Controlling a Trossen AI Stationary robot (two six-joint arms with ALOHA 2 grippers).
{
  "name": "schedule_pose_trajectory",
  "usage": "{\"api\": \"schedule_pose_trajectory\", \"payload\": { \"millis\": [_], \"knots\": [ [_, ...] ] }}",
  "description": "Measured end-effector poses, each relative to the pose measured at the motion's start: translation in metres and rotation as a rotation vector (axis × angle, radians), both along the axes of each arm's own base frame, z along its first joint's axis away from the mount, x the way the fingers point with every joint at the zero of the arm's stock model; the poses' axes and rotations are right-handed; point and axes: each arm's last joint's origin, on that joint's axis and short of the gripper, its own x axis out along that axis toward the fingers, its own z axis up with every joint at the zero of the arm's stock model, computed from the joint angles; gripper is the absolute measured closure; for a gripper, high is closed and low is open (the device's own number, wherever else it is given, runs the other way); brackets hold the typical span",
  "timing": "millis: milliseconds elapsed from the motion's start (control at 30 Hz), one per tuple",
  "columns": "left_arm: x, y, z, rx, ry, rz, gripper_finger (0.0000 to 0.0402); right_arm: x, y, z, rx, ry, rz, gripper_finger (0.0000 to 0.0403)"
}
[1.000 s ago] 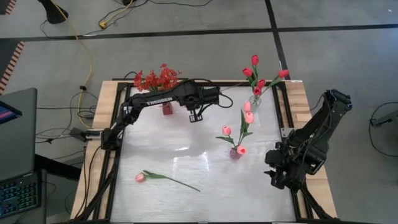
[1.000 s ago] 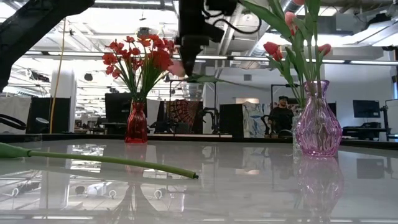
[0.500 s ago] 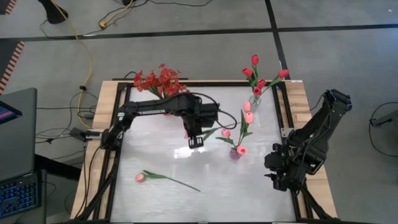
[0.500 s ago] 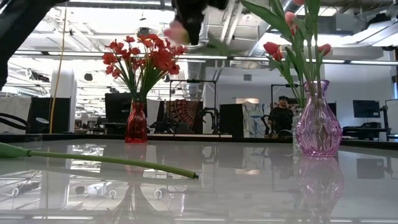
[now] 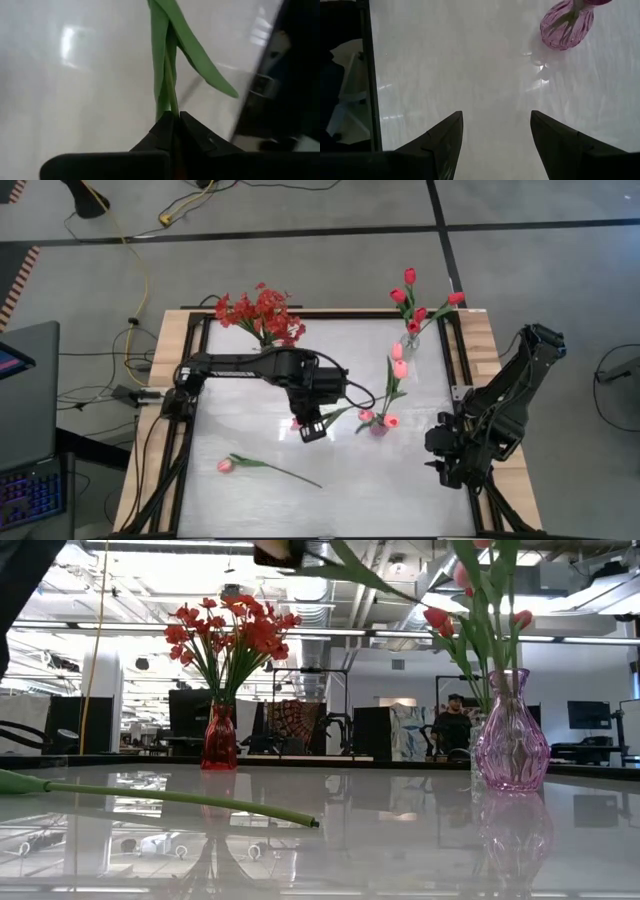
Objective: Sort flowers into vase by color
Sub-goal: Put the pink tulip into the purple flower vase
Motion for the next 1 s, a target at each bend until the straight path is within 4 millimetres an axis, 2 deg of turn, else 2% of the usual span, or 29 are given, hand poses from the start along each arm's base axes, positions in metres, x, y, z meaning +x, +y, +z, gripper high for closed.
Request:
{"api": "schedule_pose_trajectory", "payload": {
  "millis": [100, 200, 367, 467, 567, 667, 800, 1000],
  "knots": [
    [-0.014, -0.008, 0.003, -0.053, 0.039, 0.028, 0.0399, 0.0, 0.0, 0.0, -0.004, -0.002, 0.011, 0.0143],
    [-0.032, -0.018, -0.005, -0.09, 0.13, 0.067, 0.0399, 0.0, 0.0, 0.0, -0.009, 0.001, 0.029, 0.0143],
    [-0.079, -0.025, -0.018, -0.102, 0.276, 0.138, 0.0399, 0.001, 0.0, 0.0, -0.025, -0.006, 0.066, 0.0143],
    [-0.105, -0.032, -0.026, -0.136, 0.346, 0.121, 0.0399, 0.004, 0.0, 0.001, -0.017, -0.024, 0.059, 0.0143],
    [-0.121, -0.047, -0.031, -0.248, 0.365, 0.071, 0.0399, 0.011, 0.004, 0.004, 0.018, -0.086, 0.089, 0.0143],
    [-0.122, -0.065, -0.034, -0.362, 0.318, 0.051, 0.0399, 0.02, 0.009, 0.011, 0.069, -0.182, 0.139, 0.0143],
    [-0.11, -0.087, -0.029, -0.433, 0.148, -0.024, 0.0399, 0.028, 0.02, 0.021, 0.142, -0.32, 0.219, 0.0143],
    [-0.101, -0.115, -0.018, -0.529, -0.064, -0.128, 0.0399, 0.021, 0.044, 0.039, 0.243, -0.513, 0.383, 0.0143]
  ]
}}
